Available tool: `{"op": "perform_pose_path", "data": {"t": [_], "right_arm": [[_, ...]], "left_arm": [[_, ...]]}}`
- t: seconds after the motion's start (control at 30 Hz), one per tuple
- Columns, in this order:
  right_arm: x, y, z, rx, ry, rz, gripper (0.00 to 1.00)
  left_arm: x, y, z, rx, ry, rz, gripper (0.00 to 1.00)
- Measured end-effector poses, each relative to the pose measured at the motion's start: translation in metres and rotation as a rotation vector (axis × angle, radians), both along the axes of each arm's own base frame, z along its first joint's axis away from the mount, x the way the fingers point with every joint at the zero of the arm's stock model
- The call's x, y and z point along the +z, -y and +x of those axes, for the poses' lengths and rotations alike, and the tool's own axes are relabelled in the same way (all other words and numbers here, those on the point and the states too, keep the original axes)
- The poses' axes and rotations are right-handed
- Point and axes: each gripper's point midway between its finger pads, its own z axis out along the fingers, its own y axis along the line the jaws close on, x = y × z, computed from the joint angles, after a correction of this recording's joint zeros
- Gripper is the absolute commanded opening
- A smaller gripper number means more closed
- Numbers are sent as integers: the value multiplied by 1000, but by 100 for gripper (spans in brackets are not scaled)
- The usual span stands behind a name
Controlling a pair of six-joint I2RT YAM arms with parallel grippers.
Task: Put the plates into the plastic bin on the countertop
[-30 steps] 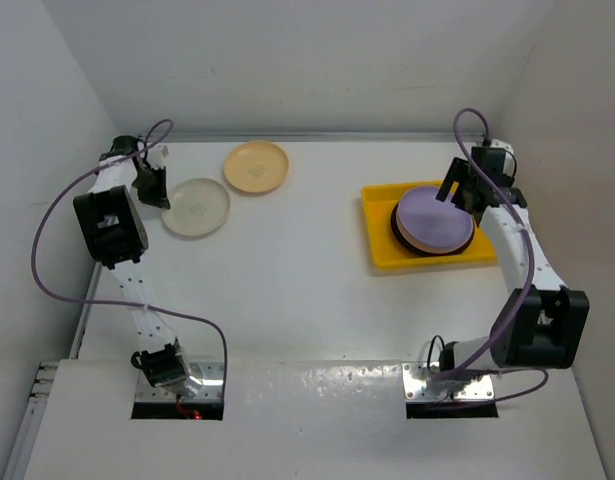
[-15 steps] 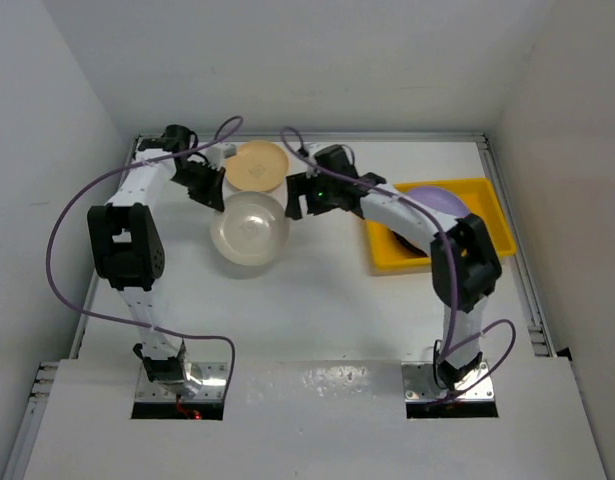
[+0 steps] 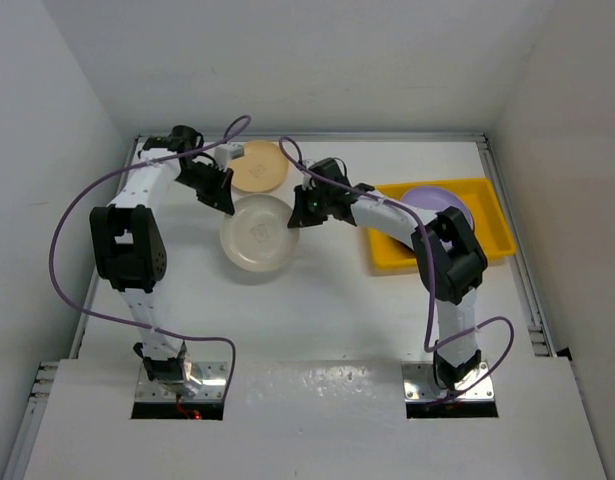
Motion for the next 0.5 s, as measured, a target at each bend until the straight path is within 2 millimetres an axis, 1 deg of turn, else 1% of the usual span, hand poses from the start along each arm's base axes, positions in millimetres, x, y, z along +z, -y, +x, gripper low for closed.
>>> {"op": "perform_pose_path", "data": {"t": [0.03,0.07,0.1,0.13,0.17,0.2,0.23,0.3,0.33,0.4,0.47,0.5], "right_arm": [[-1,2,1,-10,-3,7,0],[-1,2,0,-17,-8,18,0],[-1,3,-1,-27,-16,33,0],[-1,8,-2,-44,-28,38,0],[-2,15,-1,-71,-35,41,0],[-2,27,-1,-104,-55,53,0],[0,43,1,-149,-72,60,0],[11,84,12,-256,-84,84,0],[23,111,20,-324,-80,99,0],[53,175,35,-477,-41,130,0],[86,242,42,-633,24,139,0],[104,277,42,-716,71,134,0]], "left_arm": [[0,1,0,-8,4,1,0],[1,1,0,-12,5,2,46],[1,1,0,-18,11,2,75],[4,1,-1,-18,7,1,100],[6,1,-2,-15,0,4,100],[9,0,-1,-11,-5,9,100],[12,-2,2,-7,-1,17,100],[15,-7,9,7,14,35,100],[15,-9,11,15,18,42,100],[14,-17,15,43,21,70,100],[12,-26,21,86,27,104,100],[10,-31,25,111,32,124,100]]}}
